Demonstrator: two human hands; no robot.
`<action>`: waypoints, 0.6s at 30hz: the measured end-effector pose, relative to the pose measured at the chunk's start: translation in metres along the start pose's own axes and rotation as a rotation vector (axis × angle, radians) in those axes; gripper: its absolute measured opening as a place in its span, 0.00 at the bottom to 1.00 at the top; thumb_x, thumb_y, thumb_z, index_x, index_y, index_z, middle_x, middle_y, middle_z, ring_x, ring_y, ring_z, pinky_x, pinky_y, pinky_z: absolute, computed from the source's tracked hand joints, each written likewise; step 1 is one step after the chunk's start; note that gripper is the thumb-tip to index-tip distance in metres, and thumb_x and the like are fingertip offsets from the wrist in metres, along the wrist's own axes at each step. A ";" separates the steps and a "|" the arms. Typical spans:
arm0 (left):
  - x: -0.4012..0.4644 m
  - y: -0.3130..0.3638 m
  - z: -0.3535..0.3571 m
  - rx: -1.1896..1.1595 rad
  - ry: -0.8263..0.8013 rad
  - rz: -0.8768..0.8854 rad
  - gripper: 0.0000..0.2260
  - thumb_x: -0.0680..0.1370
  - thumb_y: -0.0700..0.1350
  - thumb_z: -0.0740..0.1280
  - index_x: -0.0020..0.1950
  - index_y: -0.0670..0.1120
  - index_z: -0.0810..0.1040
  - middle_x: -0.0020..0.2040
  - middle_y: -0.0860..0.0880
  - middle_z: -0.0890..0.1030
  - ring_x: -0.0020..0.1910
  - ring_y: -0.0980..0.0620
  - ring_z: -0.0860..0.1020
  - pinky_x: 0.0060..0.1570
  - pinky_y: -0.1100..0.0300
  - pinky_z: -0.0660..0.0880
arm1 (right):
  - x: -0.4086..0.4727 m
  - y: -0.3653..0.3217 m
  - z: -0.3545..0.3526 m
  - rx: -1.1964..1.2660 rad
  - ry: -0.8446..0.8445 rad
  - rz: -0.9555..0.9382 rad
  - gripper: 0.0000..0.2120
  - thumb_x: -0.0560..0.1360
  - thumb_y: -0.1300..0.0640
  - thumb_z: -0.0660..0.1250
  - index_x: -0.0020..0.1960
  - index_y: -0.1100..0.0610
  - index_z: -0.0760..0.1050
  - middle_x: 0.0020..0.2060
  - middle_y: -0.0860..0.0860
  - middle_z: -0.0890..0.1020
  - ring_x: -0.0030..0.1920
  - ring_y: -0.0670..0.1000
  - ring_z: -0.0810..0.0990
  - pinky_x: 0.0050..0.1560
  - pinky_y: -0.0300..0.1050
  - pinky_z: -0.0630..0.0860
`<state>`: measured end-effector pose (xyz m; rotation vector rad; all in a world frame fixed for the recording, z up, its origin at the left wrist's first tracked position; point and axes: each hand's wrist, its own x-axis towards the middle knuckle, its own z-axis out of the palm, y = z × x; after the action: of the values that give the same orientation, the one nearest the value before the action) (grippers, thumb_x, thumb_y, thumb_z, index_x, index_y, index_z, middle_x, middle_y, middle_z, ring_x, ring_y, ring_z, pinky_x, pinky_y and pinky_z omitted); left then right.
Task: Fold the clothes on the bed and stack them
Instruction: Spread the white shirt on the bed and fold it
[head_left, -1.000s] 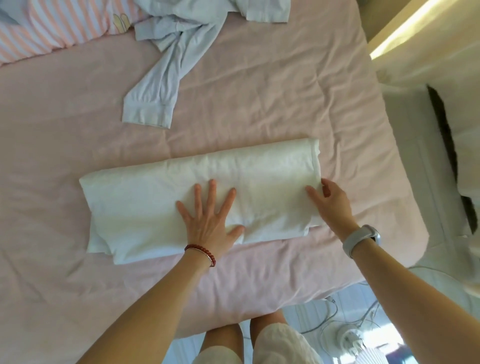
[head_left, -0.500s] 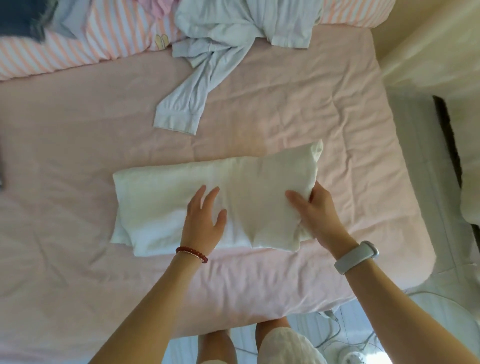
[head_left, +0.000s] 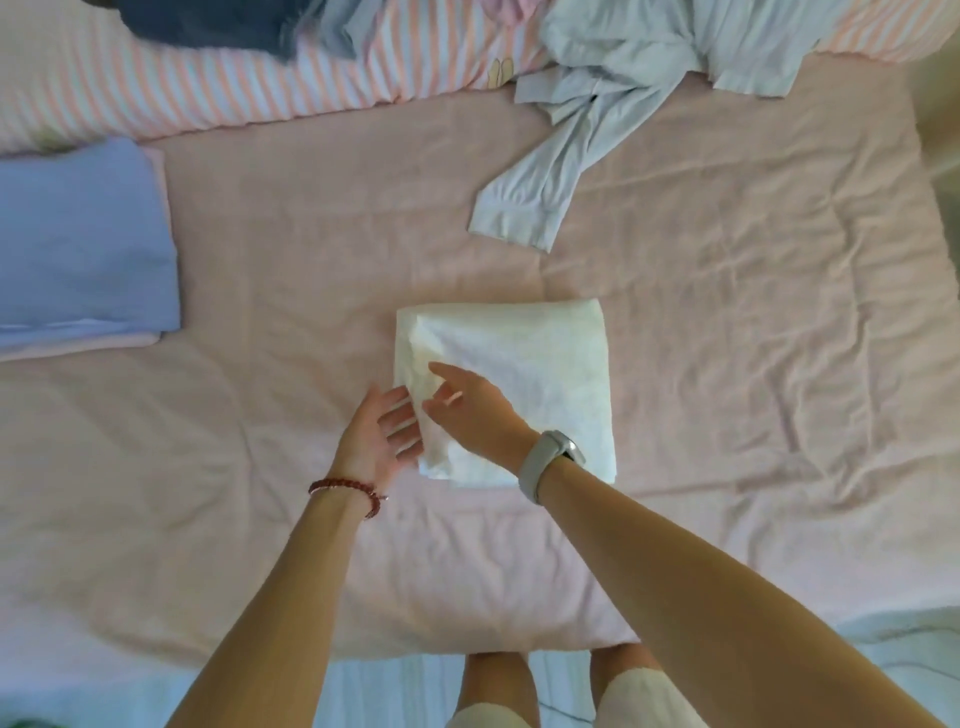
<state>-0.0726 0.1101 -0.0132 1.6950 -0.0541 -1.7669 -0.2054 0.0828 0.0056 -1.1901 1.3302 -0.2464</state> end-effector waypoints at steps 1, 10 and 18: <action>0.004 0.000 0.001 0.063 0.000 0.012 0.16 0.81 0.55 0.54 0.53 0.47 0.75 0.49 0.48 0.80 0.47 0.50 0.78 0.46 0.55 0.74 | -0.002 0.003 0.002 0.018 0.038 0.000 0.21 0.78 0.58 0.61 0.71 0.55 0.65 0.52 0.50 0.74 0.47 0.47 0.73 0.46 0.35 0.73; 0.024 -0.019 0.030 0.556 0.277 0.421 0.10 0.75 0.42 0.65 0.34 0.45 0.70 0.31 0.51 0.71 0.30 0.56 0.69 0.32 0.65 0.67 | -0.037 0.055 -0.028 -0.572 0.712 -0.102 0.20 0.76 0.62 0.59 0.67 0.55 0.72 0.65 0.57 0.72 0.68 0.61 0.66 0.66 0.62 0.61; 0.037 0.002 0.012 0.530 0.460 0.485 0.13 0.75 0.37 0.62 0.60 0.39 0.71 0.52 0.44 0.76 0.51 0.45 0.76 0.45 0.64 0.70 | 0.008 0.075 -0.023 -0.928 0.361 0.092 0.25 0.79 0.49 0.49 0.75 0.43 0.47 0.76 0.53 0.44 0.75 0.59 0.41 0.67 0.71 0.48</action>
<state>-0.0793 0.0860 -0.0429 2.1870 -0.7164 -1.0256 -0.2571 0.0976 -0.0519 -1.8996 1.8983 0.2802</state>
